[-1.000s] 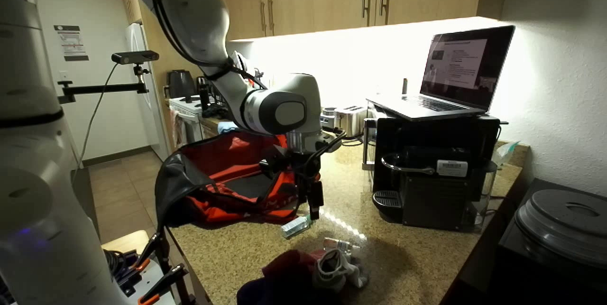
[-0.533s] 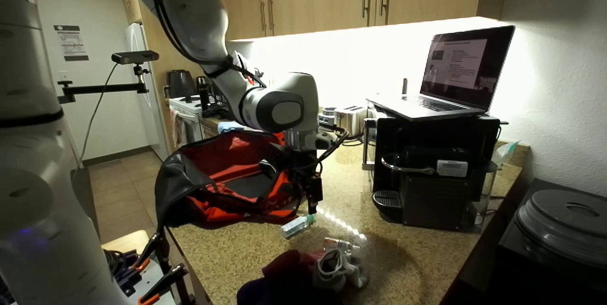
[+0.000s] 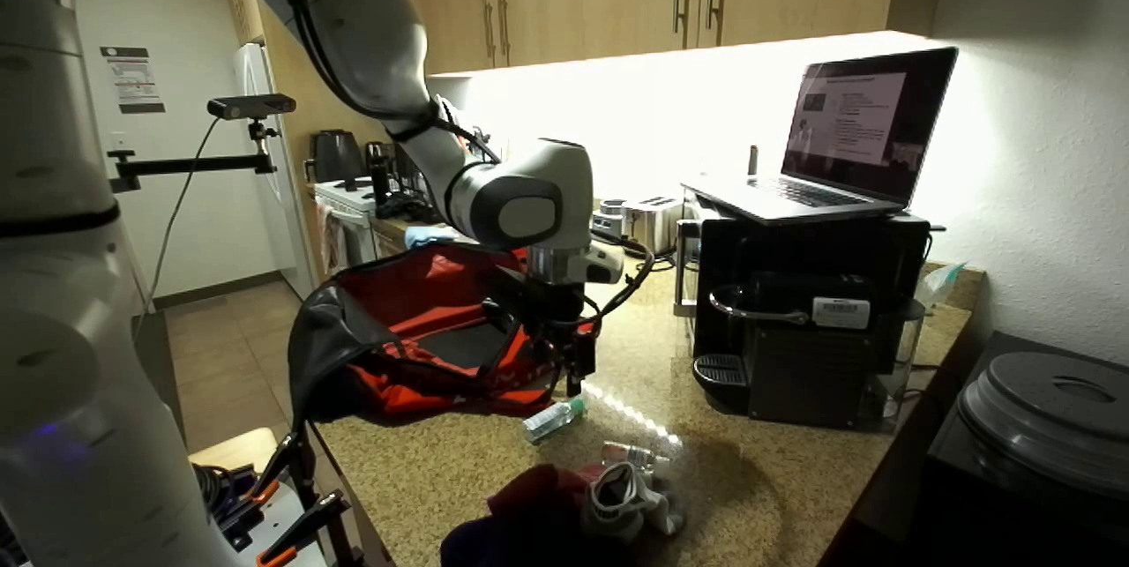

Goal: Remove the bottle out of the bag

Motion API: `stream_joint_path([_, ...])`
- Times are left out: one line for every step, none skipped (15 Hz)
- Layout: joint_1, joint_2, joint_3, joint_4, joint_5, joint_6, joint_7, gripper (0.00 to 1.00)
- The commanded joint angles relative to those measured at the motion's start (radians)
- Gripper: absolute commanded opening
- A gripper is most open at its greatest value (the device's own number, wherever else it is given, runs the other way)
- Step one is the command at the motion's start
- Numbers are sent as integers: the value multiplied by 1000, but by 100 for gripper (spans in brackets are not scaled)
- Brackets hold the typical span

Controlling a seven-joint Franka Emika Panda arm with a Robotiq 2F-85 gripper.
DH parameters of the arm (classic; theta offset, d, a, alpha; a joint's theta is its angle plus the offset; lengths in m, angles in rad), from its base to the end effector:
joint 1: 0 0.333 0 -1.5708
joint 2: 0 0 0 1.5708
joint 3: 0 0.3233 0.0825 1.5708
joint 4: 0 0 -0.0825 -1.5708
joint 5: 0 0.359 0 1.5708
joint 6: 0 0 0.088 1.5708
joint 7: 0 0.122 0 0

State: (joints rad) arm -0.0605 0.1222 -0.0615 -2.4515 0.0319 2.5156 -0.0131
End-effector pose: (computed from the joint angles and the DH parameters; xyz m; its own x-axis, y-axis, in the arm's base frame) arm 0.4612 -0.0569 0.2588 0.9893 -0.1341 -0.0577 -0.1349 -0.9908 -0.0104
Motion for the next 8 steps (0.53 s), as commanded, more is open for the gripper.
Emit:
stream_joint_path([-16,39,23,17,91,-16,-124,100])
stream_joint_path([-14,53,26,20,99,-15,-133,100])
stream_joint_path([-16,64,32,24,118,-19,-158,100])
stream_joint_path([-19,76,36,29,129,-23,-170,100])
stream_joint_path([-20,87,40,33,137,-27,-181,100])
stream_joint_path([-23,99,44,39,143,-30,-189,100])
stream_joint_path([-25,111,47,44,145,-33,-195,100])
stream_joint_path([-26,122,48,50,147,-35,-199,100])
